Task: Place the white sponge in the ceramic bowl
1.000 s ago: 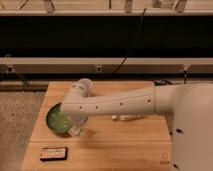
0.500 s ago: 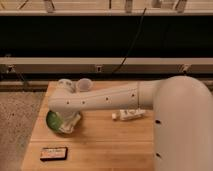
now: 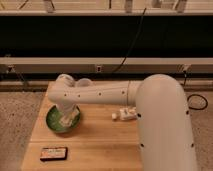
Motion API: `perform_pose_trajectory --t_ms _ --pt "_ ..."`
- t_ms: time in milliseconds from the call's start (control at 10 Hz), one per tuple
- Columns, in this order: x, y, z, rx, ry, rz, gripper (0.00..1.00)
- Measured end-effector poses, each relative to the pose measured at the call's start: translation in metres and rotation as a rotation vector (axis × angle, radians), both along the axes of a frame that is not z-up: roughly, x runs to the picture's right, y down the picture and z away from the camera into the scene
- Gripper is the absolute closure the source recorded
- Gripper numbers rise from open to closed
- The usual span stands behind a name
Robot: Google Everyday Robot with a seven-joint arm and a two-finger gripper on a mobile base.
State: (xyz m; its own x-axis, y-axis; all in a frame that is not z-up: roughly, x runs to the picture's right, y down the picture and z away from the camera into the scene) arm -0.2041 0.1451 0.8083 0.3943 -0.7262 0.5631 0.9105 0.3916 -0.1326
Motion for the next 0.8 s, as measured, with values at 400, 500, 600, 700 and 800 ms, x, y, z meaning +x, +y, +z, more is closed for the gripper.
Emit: perform_pose_trajectory --t_ms 400,500,600,700,800 --pt "-0.008 0.000 0.009 -0.032 -0.011 0.022 0.32" --pt "-0.008 -0.001 0.007 -0.030 -0.040 0.049 0.23" --pt "-0.002 -0.005 0.006 -0.006 -0.074 0.074 0.20" --pt "0.002 -0.009 0.006 0.005 -0.081 0.074 0.20" --pt "0.002 -0.013 0.003 -0.003 -0.072 0.056 0.20"
